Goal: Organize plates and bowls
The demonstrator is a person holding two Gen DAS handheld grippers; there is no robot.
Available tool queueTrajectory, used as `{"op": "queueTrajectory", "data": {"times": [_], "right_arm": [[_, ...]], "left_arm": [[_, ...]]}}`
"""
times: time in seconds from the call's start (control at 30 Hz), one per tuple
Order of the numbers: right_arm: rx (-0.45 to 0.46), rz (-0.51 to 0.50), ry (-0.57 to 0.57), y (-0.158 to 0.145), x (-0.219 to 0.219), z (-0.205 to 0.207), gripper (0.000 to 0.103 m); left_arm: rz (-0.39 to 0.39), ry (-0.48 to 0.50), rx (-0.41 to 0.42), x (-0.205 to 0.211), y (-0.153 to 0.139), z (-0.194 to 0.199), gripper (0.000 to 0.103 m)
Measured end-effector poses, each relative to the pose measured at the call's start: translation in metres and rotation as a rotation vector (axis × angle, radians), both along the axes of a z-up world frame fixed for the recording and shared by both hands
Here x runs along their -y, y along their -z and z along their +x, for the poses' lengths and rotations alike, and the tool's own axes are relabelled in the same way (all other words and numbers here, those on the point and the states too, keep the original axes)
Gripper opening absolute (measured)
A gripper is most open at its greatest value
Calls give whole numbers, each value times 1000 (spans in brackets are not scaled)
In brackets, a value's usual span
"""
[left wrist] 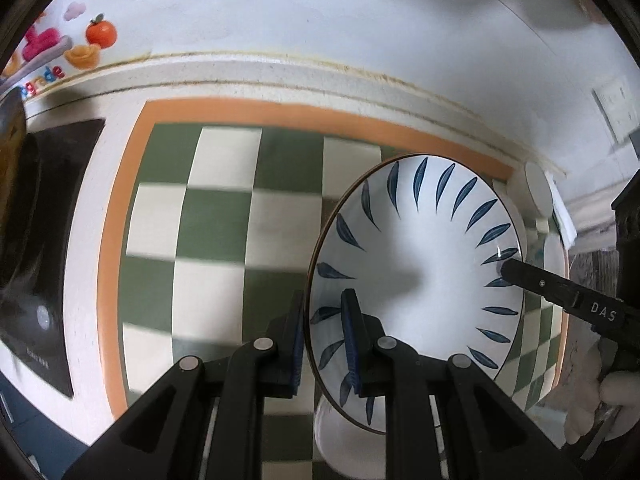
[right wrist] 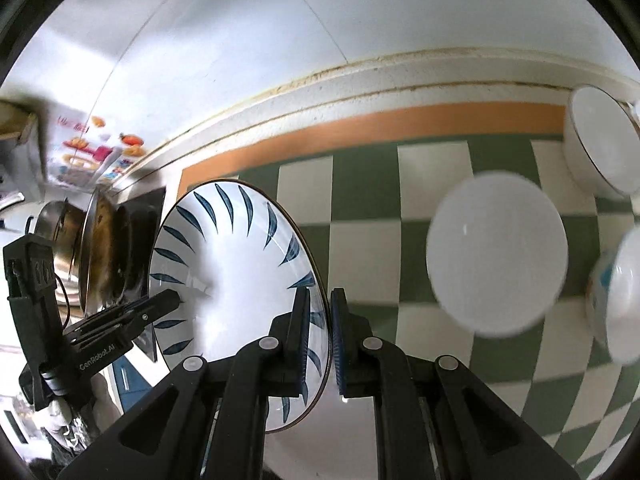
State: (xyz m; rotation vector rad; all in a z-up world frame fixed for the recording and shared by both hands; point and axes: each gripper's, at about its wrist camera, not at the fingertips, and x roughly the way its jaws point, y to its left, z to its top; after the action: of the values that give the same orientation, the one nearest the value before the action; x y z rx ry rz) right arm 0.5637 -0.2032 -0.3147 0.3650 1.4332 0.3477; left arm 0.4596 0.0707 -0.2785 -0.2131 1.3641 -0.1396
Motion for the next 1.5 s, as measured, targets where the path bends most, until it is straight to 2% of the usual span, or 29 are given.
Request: {"op": "queueTrajectory", "data": {"times": [0.2,0.53,0.9,1.33,1.5], "right_arm": [[-26,16,-14,5,9,-60,12],[-90,16,11,49,27,-124,12],[-109,-8,34,78,38,-141,12],[-97,-69,19,87,40,-139,12],[-100,-60,23,88,41,-139,13]], "left_arm": [[-12,4,-53,7,18,-51,16],[21,40,-116,30,48,-90,17],[54,57,-146,47,69,-95,18],[69,55,-175,57,84,-99,20],[76,42,-181,60,85,-98,22]]}}
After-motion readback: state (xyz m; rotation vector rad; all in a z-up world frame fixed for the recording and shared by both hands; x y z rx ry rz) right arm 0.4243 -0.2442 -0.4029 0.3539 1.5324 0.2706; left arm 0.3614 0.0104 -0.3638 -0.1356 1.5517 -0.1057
